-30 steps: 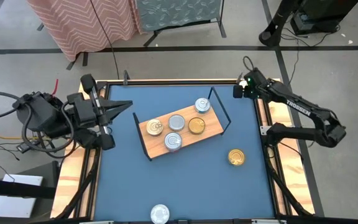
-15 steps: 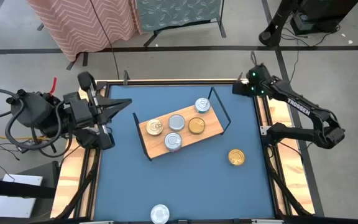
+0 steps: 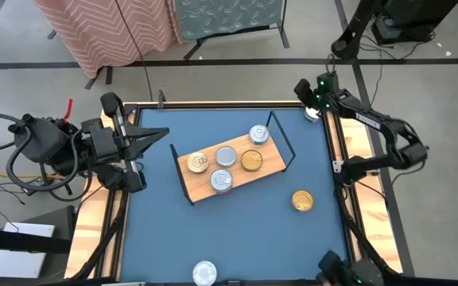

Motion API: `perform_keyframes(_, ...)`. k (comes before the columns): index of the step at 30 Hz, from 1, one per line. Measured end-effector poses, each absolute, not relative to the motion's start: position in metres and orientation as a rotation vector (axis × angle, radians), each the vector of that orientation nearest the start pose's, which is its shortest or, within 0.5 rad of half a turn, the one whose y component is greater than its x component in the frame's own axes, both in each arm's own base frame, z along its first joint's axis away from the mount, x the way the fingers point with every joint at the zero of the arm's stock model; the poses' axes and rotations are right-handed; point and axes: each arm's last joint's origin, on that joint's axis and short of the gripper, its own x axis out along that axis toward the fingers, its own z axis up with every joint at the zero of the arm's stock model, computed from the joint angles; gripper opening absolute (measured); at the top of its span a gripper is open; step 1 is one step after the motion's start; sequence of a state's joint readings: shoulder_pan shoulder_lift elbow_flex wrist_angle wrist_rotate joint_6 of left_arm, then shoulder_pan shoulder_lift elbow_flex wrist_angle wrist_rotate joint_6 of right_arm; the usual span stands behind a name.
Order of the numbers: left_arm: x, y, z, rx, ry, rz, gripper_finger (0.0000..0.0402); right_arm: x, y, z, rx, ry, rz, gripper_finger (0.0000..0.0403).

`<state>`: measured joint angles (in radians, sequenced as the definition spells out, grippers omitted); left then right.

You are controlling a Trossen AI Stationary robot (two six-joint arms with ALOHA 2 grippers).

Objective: Stack canned seafood by type on shelf
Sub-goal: Put the blue/pink tuna can on the shelf

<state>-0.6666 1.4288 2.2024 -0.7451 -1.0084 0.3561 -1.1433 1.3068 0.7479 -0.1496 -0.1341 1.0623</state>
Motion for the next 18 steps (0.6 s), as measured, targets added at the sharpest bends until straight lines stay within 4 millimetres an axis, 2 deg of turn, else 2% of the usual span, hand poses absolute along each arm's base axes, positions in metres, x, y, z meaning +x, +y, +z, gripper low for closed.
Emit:
perform_keyframes(4, 0.172, -0.104, 0.581, 0.33, 0.042, 0.341, 0.0006, 0.115, -0.247, 0.199, 1.429, 0.013, -1.341, 0.0001)
perform_keyframes(7, 0.172, -0.104, 0.581, 0.33, 0.041, 0.341, 0.0006, 0.114, -0.246, 0.191, 1.455, 0.019, -1.454, 0.0001)
perform_keyframes(14, 0.172, -0.104, 0.581, 0.334, 0.042, 0.342, 0.0006, 0.119, -0.228, 0.198, 1.364, -0.035, -1.701, 0.0)
perform_keyframes(18, 0.172, -0.104, 0.581, 0.337, 0.044, 0.341, 0.0006, 0.124, -0.212, 0.194, 1.371, 0.004, -1.815, 0.0)
